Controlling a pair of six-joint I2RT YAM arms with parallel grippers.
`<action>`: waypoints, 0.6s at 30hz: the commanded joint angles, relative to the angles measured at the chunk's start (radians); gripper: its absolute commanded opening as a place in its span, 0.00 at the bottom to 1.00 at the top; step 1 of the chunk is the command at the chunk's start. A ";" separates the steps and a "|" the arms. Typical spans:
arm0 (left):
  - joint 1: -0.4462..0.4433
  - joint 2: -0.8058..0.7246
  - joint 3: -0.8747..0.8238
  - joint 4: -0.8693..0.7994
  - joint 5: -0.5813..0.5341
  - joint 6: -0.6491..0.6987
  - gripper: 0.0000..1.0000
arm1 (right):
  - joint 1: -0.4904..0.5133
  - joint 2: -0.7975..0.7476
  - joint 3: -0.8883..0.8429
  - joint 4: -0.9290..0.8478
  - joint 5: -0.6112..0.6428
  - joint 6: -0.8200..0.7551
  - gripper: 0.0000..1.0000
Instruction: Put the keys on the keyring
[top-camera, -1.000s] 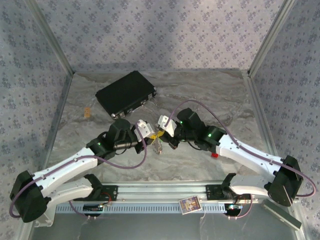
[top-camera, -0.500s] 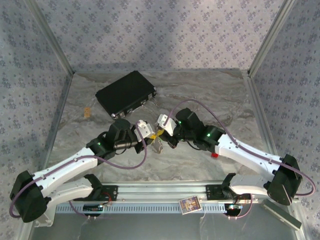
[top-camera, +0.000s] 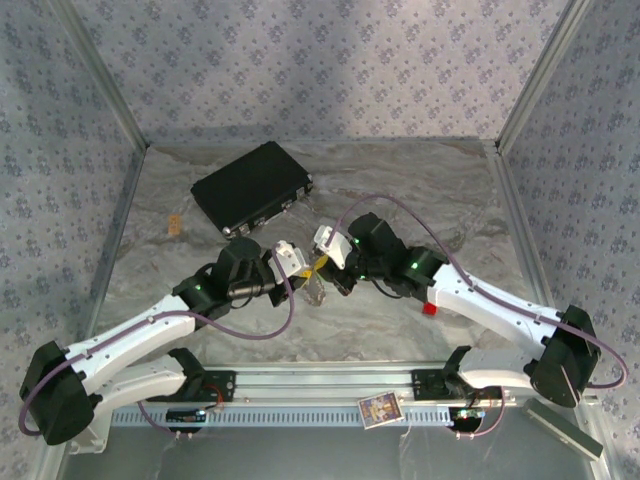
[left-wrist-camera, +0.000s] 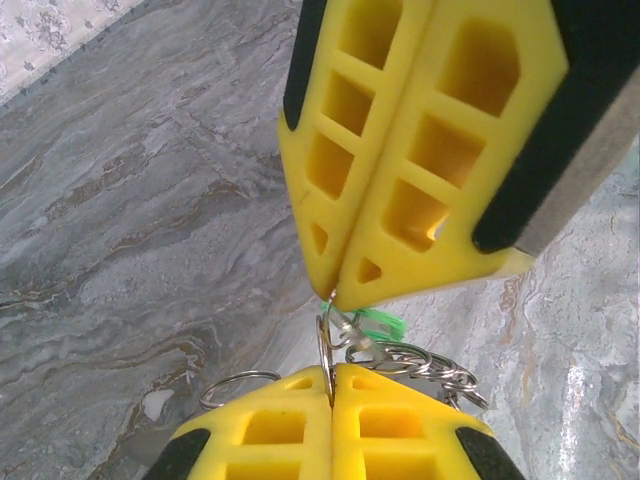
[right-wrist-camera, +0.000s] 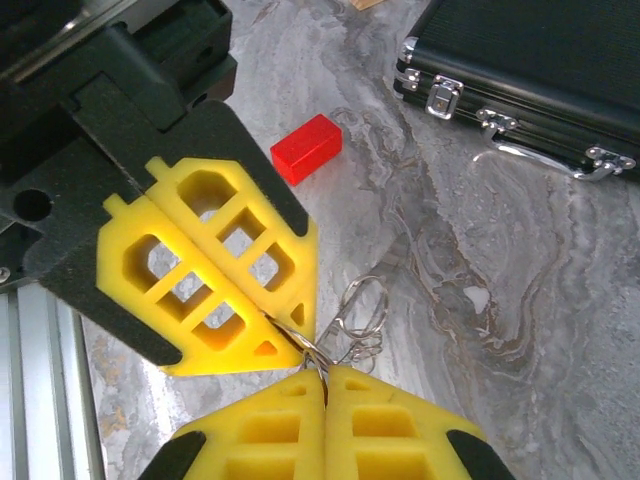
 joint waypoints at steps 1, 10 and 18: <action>-0.010 -0.010 0.020 0.028 0.038 0.015 0.00 | -0.008 -0.012 0.020 0.008 -0.035 -0.012 0.00; -0.010 -0.008 0.020 0.022 0.017 0.006 0.00 | -0.018 -0.079 -0.014 0.012 -0.047 -0.061 0.00; -0.011 -0.011 0.015 0.030 0.016 0.009 0.00 | -0.049 -0.169 -0.062 -0.116 0.146 0.087 0.00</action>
